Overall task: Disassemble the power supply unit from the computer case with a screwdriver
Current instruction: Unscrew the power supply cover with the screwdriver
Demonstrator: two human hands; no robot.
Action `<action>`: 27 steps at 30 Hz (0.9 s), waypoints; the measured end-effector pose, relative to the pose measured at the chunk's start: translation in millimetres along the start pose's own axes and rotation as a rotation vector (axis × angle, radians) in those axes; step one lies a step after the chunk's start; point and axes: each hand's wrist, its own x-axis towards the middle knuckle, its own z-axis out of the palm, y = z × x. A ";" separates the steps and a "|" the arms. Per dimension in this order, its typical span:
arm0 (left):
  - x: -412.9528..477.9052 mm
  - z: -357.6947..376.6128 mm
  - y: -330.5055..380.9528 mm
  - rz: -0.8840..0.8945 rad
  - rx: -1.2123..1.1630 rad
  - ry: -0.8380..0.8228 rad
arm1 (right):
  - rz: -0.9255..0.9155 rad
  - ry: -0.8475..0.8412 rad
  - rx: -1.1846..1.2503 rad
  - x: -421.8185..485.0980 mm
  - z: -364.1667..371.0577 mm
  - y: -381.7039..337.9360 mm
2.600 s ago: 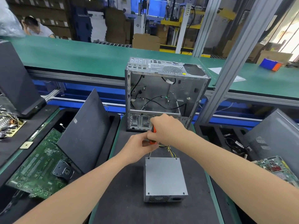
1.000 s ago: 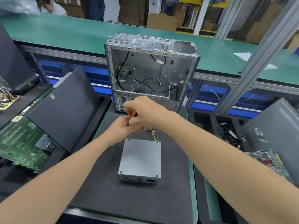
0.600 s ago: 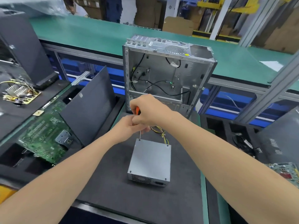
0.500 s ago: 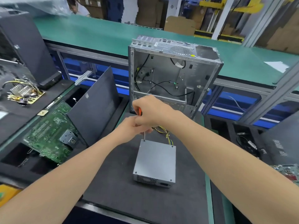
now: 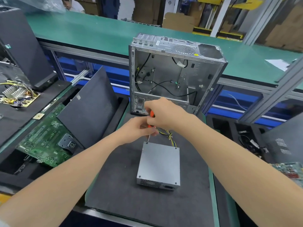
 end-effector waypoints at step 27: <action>-0.7 1.7 6.5 0.036 0.086 0.030 | 0.277 0.100 -0.146 0.8 6.1 -13.6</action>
